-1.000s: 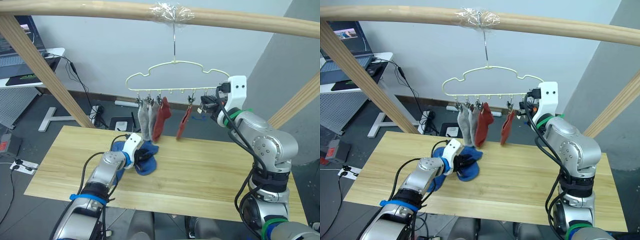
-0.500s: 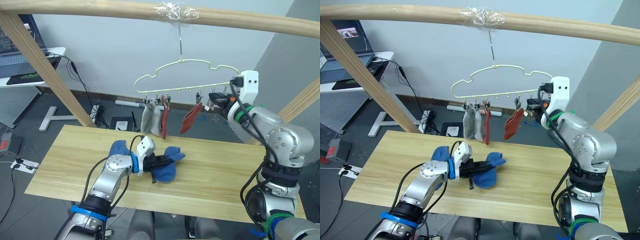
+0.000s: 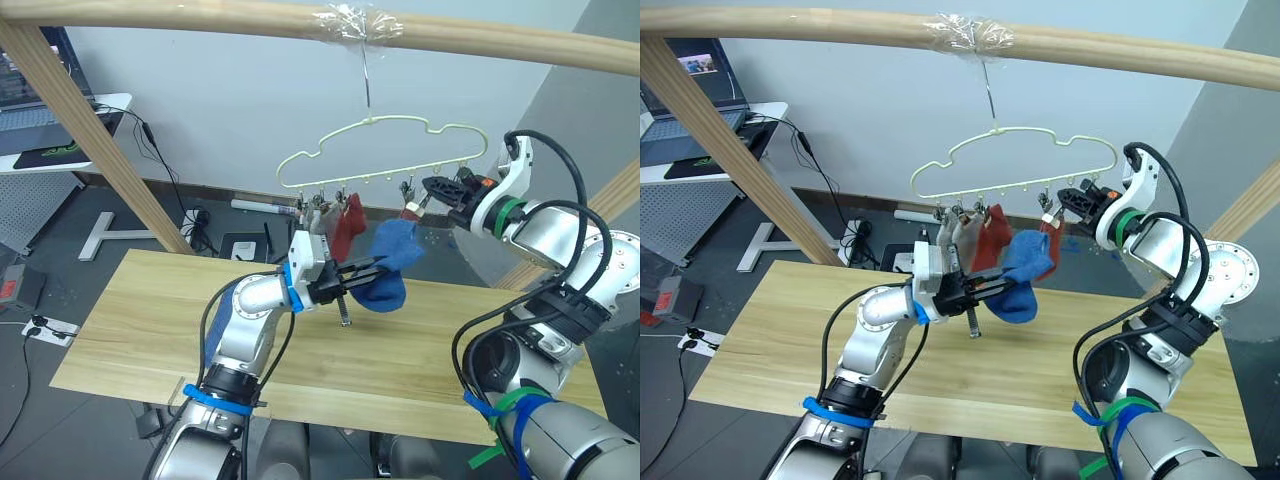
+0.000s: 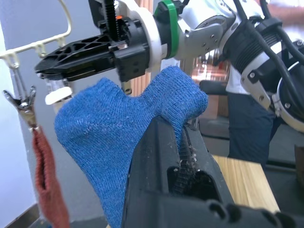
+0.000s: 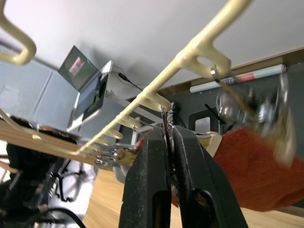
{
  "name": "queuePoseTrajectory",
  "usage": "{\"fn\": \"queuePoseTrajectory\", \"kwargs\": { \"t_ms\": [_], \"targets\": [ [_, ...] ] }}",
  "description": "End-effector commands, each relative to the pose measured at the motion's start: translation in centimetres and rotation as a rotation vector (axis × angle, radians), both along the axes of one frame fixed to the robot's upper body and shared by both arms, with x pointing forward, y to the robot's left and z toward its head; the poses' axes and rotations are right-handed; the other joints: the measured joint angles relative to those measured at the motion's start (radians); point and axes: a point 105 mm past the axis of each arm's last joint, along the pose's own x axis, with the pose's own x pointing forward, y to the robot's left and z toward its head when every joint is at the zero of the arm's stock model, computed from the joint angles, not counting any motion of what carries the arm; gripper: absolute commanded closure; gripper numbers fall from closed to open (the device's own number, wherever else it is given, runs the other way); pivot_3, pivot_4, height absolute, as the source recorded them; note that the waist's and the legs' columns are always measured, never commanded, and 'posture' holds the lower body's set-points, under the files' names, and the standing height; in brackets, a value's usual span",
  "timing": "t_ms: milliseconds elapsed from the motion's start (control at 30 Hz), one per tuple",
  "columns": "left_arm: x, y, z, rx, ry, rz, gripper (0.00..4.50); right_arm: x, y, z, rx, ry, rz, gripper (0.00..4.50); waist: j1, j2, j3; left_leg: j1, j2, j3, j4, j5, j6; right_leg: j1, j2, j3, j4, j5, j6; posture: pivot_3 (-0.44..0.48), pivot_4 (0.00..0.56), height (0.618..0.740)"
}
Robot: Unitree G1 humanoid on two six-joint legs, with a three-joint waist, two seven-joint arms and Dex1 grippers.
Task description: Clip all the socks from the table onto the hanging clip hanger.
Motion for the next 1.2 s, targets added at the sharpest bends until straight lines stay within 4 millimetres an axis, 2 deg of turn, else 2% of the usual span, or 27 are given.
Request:
{"fn": "queuePoseTrajectory", "kwargs": {
  "t_ms": [33,367,1067,1167,1200],
  "targets": [
    [0.1,-0.2,1.4,-0.045,-0.043,0.011,4.46,-0.2,-1.1,-0.5,0.019,0.037,-0.059,4.5,-0.001,0.0,0.0,0.0,0.0,0.0,0.0,0.0,0.0,0.0,0.0,0.0,0.0,0.0,0.0,0.122,0.229,0.74],
    [1.5,-0.4,0.7,-0.071,0.049,0.052,4.46,-0.8,-0.2,-0.1,0.044,0.049,-0.028,4.5,-0.006,0.0,0.0,0.0,0.0,0.0,0.0,0.0,0.001,0.0,0.0,0.0,0.0,0.0,0.0,0.118,0.232,0.74],
    [2.1,-1.6,1.3,-0.105,0.03,0.048,4.46,-2.6,0.5,0.5,0.081,0.138,0.003,4.5,-0.026,-0.001,0.002,-0.004,0.0,0.0,-0.002,-0.002,0.003,0.001,0.0,0.0,-0.009,0.0,0.001,0.104,0.231,0.74],
    [1.9,-1.8,1.5,-0.112,0.029,0.039,4.5,-2.5,0.5,0.6,0.076,0.129,0.005,3.62,-0.025,-0.002,0.002,-0.004,0.001,0.0,-0.002,-0.002,0.003,0.001,0.0,-0.001,-0.01,0.0,0.001,0.105,0.23,0.74],
    [1.9,-1.9,1.6,-0.115,0.029,0.036,4.5,-2.5,0.4,0.6,0.075,0.126,0.006,3.19,-0.026,-0.001,0.002,-0.004,0.001,0.0,-0.002,-0.002,0.003,0.001,0.0,0.0,-0.01,0.0,0.001,0.105,0.23,0.74]
  ]
}}
